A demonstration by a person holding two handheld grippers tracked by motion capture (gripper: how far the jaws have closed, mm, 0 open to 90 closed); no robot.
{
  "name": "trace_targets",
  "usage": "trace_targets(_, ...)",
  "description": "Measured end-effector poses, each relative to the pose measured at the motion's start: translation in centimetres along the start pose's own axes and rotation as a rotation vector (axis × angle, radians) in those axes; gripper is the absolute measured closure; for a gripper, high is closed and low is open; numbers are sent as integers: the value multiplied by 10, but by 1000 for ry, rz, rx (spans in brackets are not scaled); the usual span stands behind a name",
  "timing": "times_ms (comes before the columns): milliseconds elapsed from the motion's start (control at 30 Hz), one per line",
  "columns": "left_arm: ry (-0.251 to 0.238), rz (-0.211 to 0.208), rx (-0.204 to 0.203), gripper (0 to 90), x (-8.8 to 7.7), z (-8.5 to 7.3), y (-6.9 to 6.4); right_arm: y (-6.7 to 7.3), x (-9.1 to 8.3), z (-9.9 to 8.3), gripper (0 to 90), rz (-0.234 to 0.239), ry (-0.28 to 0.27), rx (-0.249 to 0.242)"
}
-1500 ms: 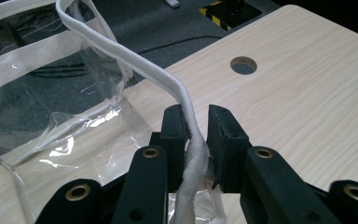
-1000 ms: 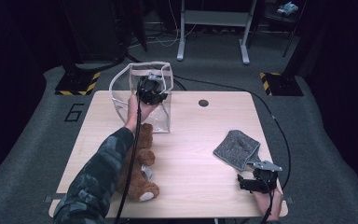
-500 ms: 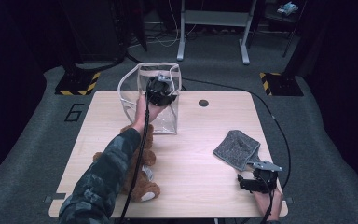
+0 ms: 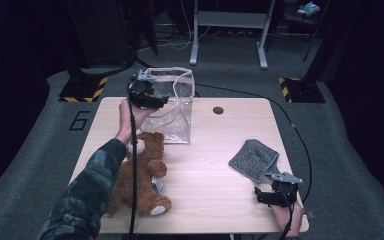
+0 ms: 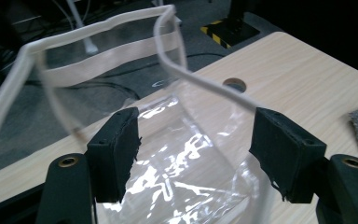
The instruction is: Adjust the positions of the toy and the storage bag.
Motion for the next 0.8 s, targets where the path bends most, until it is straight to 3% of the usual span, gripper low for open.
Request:
trace_targets(200,19,71,-59,306,-24,-20,27,0,0,0,6,0,2,-3)
trace_targets(500,56,110,-154,305,-26,-36,43,0,0,0,6,1,4,0)
trace_targets(633,89,95,-188,333,-21,-41,47,0,0,0,6,1,4,0)
trace_targets(800,92,50,-222,483,-15,-46,49,0,0,0,7,0,3,0)
Point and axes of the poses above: each handheld gripper's, and its own axes: x roughly forward along the jaws, z roughly out of its top, y roughly to its left, the point moved 3 cm from there along x, roughly forward along the jaws, and after that the axes turned 13 degrees about -z, right-handed, at the moved point
